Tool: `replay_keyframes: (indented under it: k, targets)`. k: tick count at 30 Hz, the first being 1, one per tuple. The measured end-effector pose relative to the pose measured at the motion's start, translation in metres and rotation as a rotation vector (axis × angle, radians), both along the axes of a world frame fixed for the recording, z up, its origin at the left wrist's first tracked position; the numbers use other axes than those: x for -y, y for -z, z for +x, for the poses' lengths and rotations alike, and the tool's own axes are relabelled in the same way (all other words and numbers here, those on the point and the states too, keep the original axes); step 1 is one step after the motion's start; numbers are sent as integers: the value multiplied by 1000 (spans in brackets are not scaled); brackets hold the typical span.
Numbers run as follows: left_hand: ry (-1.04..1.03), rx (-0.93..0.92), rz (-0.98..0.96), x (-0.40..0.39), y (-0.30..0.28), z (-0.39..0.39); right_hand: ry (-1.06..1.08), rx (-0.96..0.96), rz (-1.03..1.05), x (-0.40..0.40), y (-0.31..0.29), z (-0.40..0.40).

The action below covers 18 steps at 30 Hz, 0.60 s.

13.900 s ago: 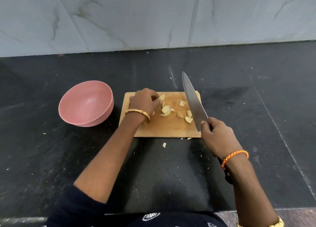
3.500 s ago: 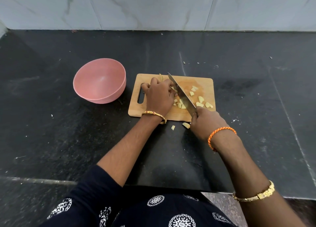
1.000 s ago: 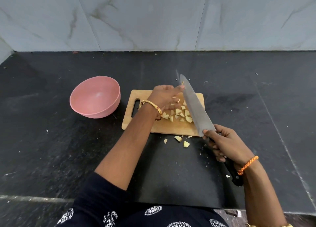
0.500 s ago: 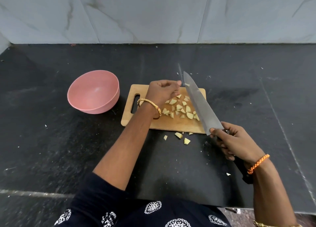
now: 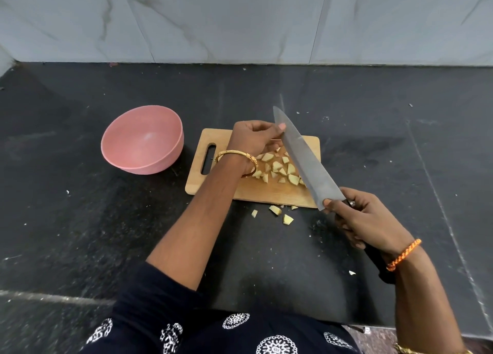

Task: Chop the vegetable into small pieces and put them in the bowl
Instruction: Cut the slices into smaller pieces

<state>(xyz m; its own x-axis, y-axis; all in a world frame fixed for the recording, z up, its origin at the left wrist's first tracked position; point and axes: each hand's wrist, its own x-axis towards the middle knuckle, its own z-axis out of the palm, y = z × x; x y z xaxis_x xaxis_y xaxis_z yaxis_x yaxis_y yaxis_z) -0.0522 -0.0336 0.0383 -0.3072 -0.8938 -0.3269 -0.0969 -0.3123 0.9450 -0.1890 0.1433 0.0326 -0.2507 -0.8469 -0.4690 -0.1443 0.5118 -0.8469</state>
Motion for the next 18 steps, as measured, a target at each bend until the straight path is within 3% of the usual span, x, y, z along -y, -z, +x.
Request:
replay_keyframes:
  k: [3,6,10,14,18]
  targets:
    - [-16,43,-10,1,4,3,27,-12,0,-1,0,-2]
    - [92,238,-100,-1,9,8,72,-40,4,-2,1,-7]
    - [265,607,-420,-6,11,12,97,-58,16,-1,3,-13]
    - [255,828,-628,-9,10,8,105,-41,-3,2,4,-12]
    - [275,861,-694,-14,5,6,113,-31,-31,7,8,-9]
